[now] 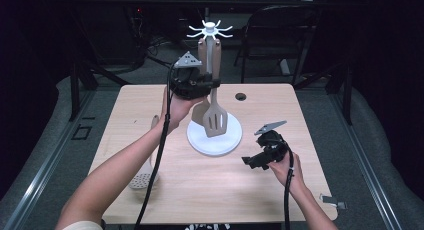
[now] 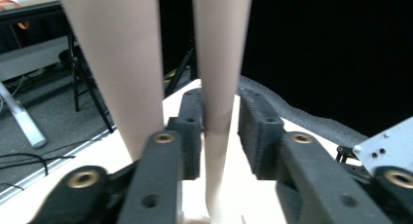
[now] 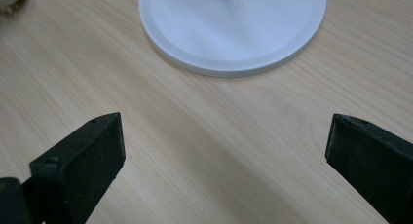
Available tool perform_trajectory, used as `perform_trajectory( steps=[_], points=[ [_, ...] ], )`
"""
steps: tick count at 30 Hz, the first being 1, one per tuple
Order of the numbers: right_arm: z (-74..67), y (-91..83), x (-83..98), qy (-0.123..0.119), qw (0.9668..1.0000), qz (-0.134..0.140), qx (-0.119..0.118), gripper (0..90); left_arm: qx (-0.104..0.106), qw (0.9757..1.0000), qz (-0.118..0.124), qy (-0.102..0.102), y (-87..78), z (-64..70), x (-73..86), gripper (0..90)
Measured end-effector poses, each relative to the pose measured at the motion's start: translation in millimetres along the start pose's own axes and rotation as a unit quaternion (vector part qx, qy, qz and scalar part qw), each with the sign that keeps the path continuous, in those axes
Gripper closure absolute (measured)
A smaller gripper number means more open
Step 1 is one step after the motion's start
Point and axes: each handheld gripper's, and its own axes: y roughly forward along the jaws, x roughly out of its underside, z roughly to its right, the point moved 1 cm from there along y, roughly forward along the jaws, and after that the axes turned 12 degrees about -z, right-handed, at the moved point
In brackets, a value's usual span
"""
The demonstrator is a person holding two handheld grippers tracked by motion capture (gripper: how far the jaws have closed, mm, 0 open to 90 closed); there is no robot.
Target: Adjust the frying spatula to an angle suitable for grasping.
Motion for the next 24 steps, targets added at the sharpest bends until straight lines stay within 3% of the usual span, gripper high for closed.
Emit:
perform_trajectory(
  steps=[12,19,24],
  points=[
    [0.5,0.1,0.6,0.0,1.0,0.0,-0.007,0.6,0.03,0.9994,0.018,0.008,-27.3,10.4,8.7,32.2],
    [5.2,0.6,1.9,0.003,1.0,-0.004,-0.003,0.6,0.02,0.9992,0.022,0.029,-45.1,15.5,5.8,20.8],
    [7.8,-0.2,2.3,0.003,1.0,-0.007,-0.003,0.6,0.012,0.999,0.032,0.027,-57.6,9.8,1.0,16.8]
  ],
)
